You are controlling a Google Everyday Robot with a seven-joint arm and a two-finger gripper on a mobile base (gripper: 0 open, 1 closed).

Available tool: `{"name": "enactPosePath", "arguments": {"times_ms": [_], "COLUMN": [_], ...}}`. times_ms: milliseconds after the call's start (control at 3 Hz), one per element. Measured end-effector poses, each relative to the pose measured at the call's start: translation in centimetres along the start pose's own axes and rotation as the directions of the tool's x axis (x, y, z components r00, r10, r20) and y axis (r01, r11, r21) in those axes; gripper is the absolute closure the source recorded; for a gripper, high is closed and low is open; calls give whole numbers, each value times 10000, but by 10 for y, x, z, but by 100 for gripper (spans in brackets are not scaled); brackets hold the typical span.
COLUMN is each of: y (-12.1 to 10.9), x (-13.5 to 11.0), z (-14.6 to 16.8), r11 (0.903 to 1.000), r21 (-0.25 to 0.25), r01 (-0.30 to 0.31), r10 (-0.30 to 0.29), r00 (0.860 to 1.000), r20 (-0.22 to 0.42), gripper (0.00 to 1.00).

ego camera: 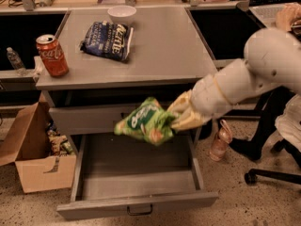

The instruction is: Place green rice chip bag into middle drawer

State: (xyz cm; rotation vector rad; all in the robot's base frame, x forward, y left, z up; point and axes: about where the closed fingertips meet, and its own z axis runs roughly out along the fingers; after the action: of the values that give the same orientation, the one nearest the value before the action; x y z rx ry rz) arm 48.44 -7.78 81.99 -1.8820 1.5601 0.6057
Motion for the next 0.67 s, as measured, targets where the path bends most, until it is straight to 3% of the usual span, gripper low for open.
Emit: {"name": "enactPosePath", "arguments": {"times_ms": [333, 667], "y": [51, 68], "x": [63, 71], "z": [45, 57], "r11": [9961, 9914], "r21": [-881, -1300], "r01": [-43, -121], "r10": [-71, -68], "r00": [9917, 9895], "r20": [-1280, -1442], "gripper": [100, 100]}}
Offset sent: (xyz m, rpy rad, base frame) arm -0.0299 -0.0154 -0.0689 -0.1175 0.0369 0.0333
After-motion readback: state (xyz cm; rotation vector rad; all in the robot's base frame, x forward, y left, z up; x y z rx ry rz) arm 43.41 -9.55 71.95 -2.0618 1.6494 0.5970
